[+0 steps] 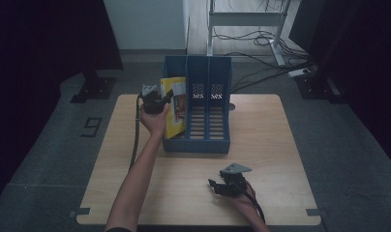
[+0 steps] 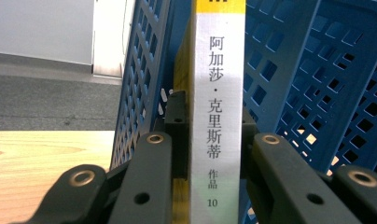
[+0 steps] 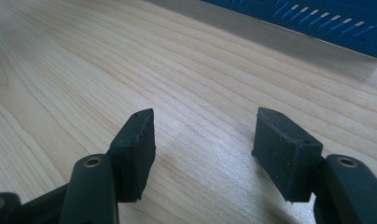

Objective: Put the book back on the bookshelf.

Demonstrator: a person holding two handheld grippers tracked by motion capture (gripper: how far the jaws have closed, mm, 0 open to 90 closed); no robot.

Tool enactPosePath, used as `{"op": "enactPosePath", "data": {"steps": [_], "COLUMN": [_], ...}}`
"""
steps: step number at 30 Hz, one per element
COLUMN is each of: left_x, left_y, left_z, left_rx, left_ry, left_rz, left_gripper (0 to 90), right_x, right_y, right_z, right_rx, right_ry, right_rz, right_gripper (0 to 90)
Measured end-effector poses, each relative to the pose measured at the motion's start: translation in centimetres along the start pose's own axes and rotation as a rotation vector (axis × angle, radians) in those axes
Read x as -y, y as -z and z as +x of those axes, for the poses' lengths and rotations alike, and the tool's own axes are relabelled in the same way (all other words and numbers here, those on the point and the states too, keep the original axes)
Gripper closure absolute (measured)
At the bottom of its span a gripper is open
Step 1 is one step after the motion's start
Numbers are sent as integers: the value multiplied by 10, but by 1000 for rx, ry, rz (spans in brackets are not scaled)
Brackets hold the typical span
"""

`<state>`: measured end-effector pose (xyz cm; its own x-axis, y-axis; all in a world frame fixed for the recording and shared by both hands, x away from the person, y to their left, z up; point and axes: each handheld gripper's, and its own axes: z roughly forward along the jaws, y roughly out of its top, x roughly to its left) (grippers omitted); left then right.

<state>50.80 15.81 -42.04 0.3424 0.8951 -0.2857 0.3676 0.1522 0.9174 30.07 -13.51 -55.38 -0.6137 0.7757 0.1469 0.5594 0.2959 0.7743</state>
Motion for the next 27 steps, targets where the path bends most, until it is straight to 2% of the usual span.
{"op": "enactPosePath", "data": {"steps": [7, 11, 15, 24, 27], "left_x": [-1, 1, 2, -1, -3], "left_y": [-4, -5, -3, 8, 10], "left_z": [-2, -4, -7, -3, 0], "left_rx": [-15, -8, -1, 29, 28], "left_ry": [-12, -11, -26, -34, -20], "left_rz": [-12, -9, -2, 44, 59], "left_gripper": [756, 756, 755, 746, 739], "right_x": [0, 0, 0, 0, 0], "right_y": [0, 0, 0, 0, 0], "right_z": [1, 1, 1, 3, 3], "right_rx": [3, 3, 4, 14, 16], "right_ry": [3, 4, 6, 22, 25], "right_rz": [2, 2, 2, 6, 7], "right_gripper": [379, 378, 377, 376, 376]}}
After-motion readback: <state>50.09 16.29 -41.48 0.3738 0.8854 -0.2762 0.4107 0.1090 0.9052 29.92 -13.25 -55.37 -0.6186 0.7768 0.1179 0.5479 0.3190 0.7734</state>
